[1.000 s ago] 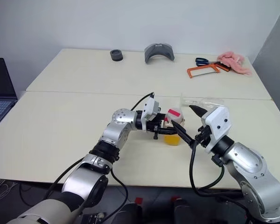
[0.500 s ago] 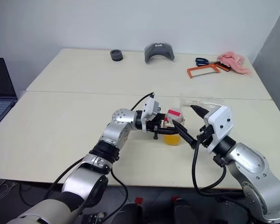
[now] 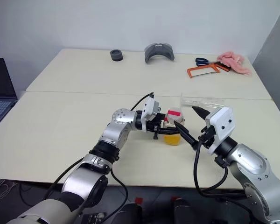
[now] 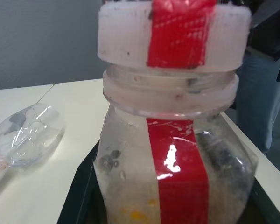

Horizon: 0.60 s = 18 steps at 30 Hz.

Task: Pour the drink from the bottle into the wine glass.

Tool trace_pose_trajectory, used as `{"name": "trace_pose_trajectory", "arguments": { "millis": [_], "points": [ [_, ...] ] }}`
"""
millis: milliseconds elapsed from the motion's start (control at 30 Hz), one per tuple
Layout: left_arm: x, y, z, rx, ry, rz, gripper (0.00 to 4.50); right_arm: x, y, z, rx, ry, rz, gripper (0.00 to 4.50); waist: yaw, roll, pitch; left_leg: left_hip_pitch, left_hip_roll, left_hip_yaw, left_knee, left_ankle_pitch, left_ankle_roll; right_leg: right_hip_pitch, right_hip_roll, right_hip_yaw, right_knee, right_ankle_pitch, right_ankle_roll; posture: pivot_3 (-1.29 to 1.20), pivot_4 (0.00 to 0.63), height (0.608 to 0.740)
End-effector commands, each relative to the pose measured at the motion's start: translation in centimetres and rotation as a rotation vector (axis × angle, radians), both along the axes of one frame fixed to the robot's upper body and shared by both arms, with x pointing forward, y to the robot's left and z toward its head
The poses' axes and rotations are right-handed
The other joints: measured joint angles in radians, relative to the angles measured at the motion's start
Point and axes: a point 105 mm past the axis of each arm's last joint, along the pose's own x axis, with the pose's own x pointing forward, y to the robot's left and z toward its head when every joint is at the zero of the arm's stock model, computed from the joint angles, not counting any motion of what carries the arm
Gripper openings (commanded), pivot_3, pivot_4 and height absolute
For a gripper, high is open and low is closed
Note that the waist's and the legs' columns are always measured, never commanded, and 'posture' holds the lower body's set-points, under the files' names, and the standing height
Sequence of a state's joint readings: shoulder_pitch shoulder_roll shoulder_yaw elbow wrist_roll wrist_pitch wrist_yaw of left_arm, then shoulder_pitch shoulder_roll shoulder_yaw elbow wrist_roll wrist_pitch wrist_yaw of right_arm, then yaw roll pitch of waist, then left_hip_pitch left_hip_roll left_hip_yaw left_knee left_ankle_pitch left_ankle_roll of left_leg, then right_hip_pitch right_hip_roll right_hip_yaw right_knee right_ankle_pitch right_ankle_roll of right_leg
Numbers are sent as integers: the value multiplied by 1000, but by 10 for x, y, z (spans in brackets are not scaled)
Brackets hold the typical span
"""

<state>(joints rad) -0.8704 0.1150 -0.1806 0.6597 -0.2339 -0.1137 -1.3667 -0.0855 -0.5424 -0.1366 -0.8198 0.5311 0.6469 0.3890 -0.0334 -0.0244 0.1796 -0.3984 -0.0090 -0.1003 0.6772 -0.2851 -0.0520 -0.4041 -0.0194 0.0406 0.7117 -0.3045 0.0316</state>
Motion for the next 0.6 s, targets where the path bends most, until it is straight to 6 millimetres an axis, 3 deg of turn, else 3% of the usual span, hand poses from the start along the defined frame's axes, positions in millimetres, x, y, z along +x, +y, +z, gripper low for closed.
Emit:
{"name": "trace_pose_trajectory", "arguments": {
  "millis": [33,600],
  "points": [
    [-3,-2,14,-40,-47,-18,1662,-7,-1,10,-8,-49,-1,3948,0,0,0,0,0,0,0,0,0,0,0,0,0,0,0,0,150,740],
    [-2,-3,15,-47,-49,-12,1662,-22,-2,6,-34,28,82,3948,0,0,0,0,0,0,0,0,0,0,0,0,0,0,0,0,150,740]
  ]
}}
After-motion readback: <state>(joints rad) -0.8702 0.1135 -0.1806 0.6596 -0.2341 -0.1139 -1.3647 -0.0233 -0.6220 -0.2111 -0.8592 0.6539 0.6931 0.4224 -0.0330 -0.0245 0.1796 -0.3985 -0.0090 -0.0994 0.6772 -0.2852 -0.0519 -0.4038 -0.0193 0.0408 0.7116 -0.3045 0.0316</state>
